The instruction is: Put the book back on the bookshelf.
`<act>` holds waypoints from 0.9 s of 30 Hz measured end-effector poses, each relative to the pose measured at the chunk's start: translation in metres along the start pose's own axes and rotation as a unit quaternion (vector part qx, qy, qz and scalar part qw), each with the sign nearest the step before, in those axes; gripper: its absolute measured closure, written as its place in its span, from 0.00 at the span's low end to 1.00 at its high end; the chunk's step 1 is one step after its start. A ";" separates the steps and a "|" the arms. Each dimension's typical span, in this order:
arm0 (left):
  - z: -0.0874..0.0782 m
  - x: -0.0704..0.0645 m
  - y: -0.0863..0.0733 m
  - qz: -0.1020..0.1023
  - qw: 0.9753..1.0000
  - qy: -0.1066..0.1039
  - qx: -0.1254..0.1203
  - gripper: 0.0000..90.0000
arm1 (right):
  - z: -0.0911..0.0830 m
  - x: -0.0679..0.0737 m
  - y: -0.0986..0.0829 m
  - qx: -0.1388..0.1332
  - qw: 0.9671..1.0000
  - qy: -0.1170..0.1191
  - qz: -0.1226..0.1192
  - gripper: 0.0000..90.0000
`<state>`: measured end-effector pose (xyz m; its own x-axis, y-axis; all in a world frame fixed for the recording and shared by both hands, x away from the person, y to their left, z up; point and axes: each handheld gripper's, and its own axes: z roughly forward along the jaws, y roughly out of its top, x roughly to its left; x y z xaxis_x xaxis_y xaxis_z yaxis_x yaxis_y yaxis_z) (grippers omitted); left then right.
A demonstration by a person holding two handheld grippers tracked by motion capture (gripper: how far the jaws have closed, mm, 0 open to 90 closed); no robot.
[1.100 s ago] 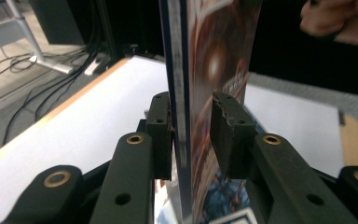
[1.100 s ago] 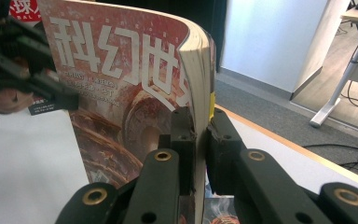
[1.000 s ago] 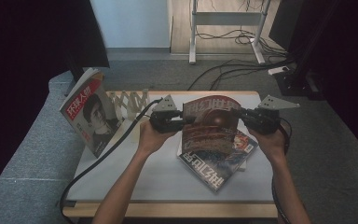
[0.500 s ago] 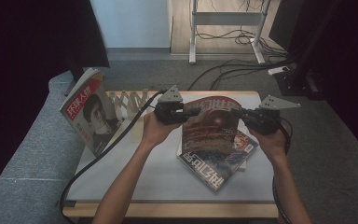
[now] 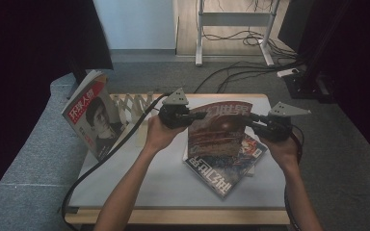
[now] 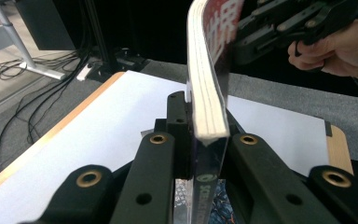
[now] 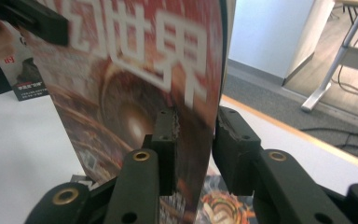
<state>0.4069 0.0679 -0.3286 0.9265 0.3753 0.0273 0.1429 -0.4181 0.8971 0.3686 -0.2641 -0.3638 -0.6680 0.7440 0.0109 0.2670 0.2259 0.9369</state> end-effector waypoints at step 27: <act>0.000 -0.001 0.002 0.004 1.000 0.012 0.024 0.91 | -0.009 -0.023 -0.108 0.120 0.983 -0.125 0.051 0.00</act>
<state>0.4064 0.0669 -0.3264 0.9190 0.3915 0.0460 0.1524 -0.4604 0.8745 0.3485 -0.3111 -0.4625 -0.4453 0.8953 -0.0138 0.5008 0.2619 0.8250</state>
